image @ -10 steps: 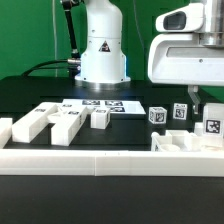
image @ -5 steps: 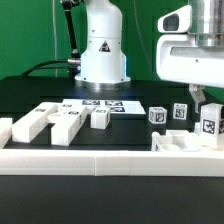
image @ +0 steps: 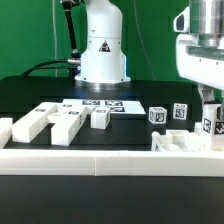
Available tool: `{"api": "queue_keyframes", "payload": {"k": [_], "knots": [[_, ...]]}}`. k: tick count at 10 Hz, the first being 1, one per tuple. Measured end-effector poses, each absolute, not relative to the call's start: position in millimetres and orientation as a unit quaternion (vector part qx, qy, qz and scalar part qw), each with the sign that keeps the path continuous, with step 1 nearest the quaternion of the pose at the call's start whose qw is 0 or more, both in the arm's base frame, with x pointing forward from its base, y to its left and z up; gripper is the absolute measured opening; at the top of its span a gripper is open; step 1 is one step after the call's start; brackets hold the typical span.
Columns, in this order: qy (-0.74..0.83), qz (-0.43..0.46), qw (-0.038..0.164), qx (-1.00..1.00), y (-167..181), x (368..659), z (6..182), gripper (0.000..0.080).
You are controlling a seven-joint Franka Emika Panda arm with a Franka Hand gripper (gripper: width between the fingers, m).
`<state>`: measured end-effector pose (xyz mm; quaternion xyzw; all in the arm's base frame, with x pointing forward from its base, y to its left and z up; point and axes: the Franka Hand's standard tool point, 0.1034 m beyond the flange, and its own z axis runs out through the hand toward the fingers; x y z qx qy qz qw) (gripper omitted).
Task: Assemble chair
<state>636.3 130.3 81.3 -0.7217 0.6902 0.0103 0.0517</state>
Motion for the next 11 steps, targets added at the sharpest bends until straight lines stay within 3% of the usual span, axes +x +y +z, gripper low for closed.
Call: {"api": "queue_keyframes", "payload": {"k": [5,6,7,8,11], "knots": [[0.732,0.014,0.061,-0.679,132.9,636.5,80.9,0.0292],[0.716,0.013,0.061,-0.695,132.8,636.5,81.0,0.0463],[0.701,0.011,0.062,-0.710,133.0,637.4,82.0,0.0463],[0.686,0.009,0.064,-0.724,133.8,638.3,82.7,0.0636],[0.585,0.000,0.064,-0.809,133.6,638.0,82.0,0.0648]]}}
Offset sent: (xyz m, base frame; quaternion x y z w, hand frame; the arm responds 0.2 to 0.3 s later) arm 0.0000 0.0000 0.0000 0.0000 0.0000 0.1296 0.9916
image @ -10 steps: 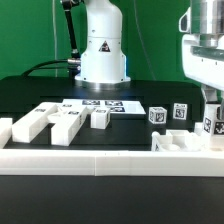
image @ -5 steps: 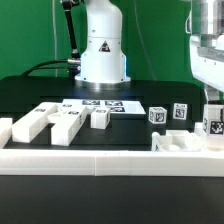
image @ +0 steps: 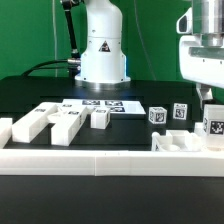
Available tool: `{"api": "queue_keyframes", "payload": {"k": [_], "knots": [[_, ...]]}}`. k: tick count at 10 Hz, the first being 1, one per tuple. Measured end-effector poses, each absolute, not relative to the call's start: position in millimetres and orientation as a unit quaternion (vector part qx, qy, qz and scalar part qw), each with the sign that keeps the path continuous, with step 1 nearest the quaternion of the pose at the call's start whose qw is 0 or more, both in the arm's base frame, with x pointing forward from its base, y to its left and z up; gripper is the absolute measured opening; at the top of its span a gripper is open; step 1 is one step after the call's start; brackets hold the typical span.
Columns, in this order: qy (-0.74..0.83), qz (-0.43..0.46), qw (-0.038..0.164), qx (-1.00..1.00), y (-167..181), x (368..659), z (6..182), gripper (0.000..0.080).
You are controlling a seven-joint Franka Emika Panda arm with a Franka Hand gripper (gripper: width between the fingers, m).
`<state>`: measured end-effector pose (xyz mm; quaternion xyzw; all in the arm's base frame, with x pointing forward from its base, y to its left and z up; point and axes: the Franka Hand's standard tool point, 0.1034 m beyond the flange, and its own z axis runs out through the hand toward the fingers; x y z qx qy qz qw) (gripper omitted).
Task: Assemble chair
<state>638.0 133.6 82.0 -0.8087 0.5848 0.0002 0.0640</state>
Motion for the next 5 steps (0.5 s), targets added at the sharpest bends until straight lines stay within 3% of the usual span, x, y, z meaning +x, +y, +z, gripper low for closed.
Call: {"api": "queue_keyframes", "payload": {"k": [5], "knots": [[0.386,-0.012,0.051,-0.921,135.5,636.0,82.0,0.0649]]}}
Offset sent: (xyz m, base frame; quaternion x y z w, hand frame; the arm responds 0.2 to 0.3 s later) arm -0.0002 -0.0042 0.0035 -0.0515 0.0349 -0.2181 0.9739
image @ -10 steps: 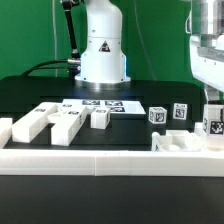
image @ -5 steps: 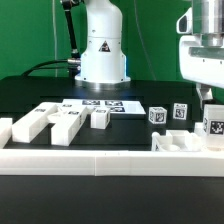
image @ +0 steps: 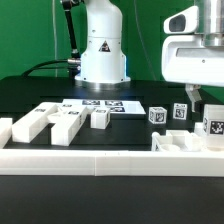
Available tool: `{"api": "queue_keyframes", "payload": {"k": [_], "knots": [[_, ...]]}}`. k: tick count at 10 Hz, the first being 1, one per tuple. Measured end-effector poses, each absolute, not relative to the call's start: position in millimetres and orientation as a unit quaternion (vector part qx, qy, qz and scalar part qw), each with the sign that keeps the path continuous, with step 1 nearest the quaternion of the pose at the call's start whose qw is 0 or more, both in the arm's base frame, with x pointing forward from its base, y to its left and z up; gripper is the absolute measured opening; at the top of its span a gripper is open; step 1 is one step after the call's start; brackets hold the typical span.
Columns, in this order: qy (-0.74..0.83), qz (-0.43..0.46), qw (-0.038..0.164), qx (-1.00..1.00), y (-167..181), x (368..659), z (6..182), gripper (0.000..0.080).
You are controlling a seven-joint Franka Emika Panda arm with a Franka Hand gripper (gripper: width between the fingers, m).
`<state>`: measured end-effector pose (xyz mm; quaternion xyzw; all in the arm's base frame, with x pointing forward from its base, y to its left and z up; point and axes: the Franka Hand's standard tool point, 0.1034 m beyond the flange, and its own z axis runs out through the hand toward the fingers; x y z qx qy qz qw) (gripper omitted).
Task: Assemble chair
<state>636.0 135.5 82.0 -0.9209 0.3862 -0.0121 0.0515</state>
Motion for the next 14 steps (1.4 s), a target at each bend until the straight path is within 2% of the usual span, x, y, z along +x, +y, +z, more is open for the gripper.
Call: {"api": "queue_keyframes", "payload": {"k": [9,11,12,13,14], "knots": [[0.019,-0.031,0.019,-0.999,124,638,80.3,0.0649],[0.024,-0.031,0.019,-0.999,124,638,80.3,0.0390],[0.031,-0.031,0.020,-0.999,124,637,80.2,0.0390],[0.031,-0.031,0.020,-0.999,124,637,80.2,0.0288],[0.037,-0.031,0.020,-0.999,125,637,80.2,0.0288]]}}
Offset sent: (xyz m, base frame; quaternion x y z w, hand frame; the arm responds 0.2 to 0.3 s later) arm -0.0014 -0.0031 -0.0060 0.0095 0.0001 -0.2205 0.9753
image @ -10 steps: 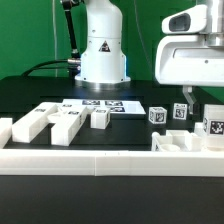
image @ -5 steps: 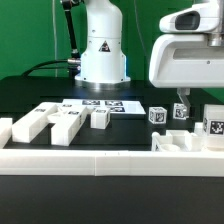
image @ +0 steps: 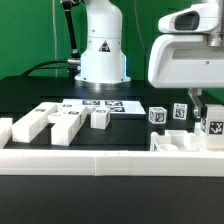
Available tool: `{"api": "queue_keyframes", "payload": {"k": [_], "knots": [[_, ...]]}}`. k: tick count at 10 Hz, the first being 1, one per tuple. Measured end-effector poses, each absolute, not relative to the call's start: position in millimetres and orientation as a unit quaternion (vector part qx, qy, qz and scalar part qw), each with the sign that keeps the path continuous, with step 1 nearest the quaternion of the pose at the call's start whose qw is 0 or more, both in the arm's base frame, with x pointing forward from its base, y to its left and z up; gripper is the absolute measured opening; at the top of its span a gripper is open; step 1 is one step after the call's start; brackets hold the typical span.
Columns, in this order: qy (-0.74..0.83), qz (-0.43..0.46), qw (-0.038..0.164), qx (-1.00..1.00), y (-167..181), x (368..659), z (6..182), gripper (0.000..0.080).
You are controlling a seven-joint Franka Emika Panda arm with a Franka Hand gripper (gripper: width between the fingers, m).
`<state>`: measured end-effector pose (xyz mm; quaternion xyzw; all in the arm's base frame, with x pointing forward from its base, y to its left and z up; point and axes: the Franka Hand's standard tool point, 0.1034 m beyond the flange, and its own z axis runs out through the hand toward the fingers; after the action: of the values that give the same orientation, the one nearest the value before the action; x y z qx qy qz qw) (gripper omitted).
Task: Assemble chair
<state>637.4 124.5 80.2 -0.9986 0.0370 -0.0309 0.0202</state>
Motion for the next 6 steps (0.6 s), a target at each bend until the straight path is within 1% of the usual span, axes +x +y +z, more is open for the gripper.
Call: {"api": "queue_keyframes", "payload": {"k": [3,5,6], "knots": [[0.135,-0.029,0.024,-0.990,125.6,637.0,79.9,0.0288],[0.255,-0.028,0.037,-0.966,125.3,636.8,78.8,0.0288],[0.296,-0.031,0.040,-0.954,125.0,637.1,78.5,0.0289]]}}
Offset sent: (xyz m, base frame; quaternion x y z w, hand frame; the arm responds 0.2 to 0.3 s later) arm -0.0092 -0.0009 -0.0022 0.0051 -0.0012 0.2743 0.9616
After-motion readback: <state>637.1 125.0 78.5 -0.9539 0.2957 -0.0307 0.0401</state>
